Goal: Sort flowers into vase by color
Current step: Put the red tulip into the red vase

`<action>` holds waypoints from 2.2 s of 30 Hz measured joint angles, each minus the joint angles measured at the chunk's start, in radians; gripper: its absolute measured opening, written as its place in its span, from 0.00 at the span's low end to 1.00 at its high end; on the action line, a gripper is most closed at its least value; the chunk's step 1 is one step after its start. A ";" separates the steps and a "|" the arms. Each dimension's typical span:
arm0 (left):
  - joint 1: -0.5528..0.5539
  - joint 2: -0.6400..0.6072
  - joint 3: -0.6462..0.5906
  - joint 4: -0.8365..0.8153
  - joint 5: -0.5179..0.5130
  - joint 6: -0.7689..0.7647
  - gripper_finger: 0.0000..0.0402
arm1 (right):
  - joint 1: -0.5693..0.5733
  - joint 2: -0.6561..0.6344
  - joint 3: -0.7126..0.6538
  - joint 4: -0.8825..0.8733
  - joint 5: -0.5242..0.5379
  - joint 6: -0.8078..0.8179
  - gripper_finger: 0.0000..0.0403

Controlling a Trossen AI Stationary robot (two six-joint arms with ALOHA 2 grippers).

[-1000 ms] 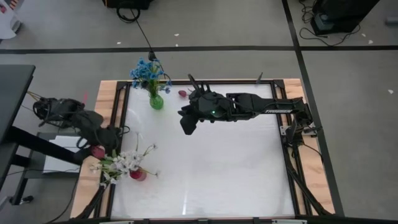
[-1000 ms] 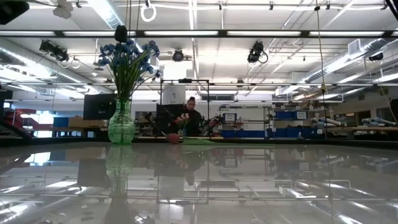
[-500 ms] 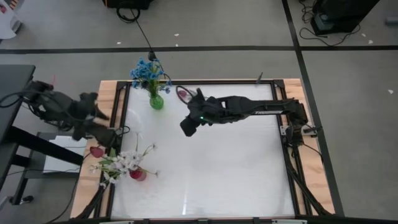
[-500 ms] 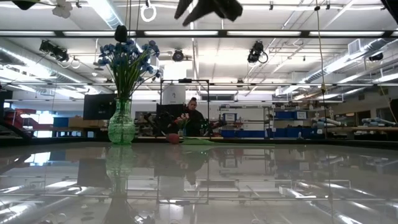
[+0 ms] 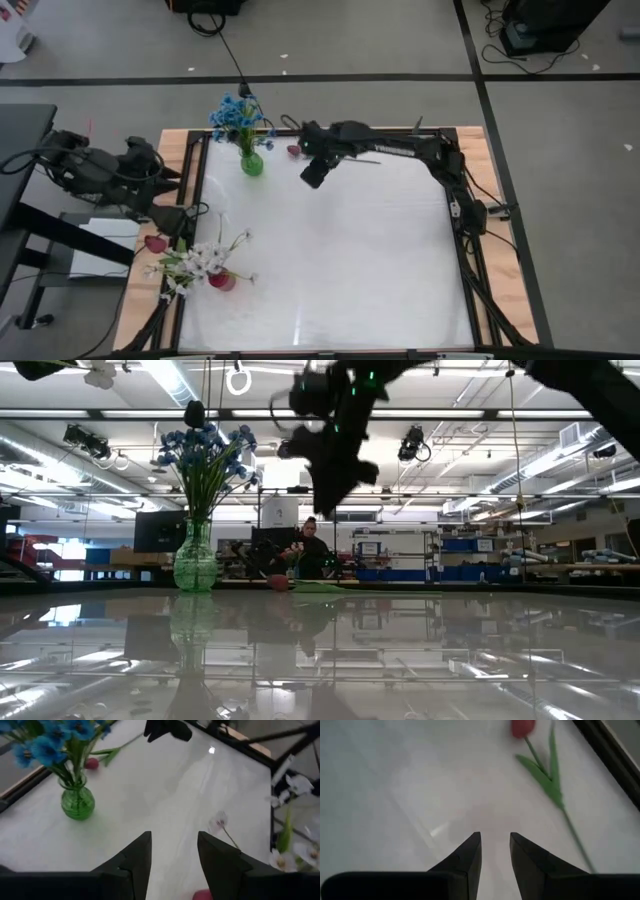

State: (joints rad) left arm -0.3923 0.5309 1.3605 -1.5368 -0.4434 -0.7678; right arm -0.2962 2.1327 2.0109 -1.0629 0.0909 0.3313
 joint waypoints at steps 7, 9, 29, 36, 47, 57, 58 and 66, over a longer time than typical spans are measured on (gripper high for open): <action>0.000 0.000 0.000 0.000 -0.106 -0.117 0.41 | -0.169 0.112 0.000 -0.025 -0.089 -0.220 0.28; 0.000 0.000 0.000 0.000 -0.141 -0.133 0.41 | -0.210 0.145 0.000 -0.024 -0.114 -0.270 0.28; 0.000 0.000 -0.001 0.028 -0.365 -0.266 0.41 | -0.331 0.289 0.006 -0.086 -0.105 -0.590 0.10; 0.000 0.003 -0.001 0.040 -0.401 -0.278 0.41 | -0.329 0.274 0.004 -0.105 -0.171 -0.530 0.01; 0.001 0.004 -0.001 0.087 -0.325 -0.266 0.41 | -0.248 0.015 -0.001 -0.373 -0.474 -0.212 0.01; 0.000 0.011 -0.001 0.218 -0.216 -0.181 0.41 | 0.032 -0.231 0.000 -0.262 -0.493 0.088 0.00; 0.000 0.015 -0.001 0.241 -0.216 -0.148 0.41 | 0.062 -0.249 0.000 -0.231 -0.458 0.122 0.00; 0.000 0.109 -0.001 0.454 -0.191 0.095 0.47 | 0.256 -0.309 0.000 0.195 -0.205 0.247 0.00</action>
State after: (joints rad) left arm -0.3920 0.6397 1.3594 -1.0830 -0.6342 -0.6726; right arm -0.0400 1.8236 2.0113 -0.8674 -0.1138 0.5783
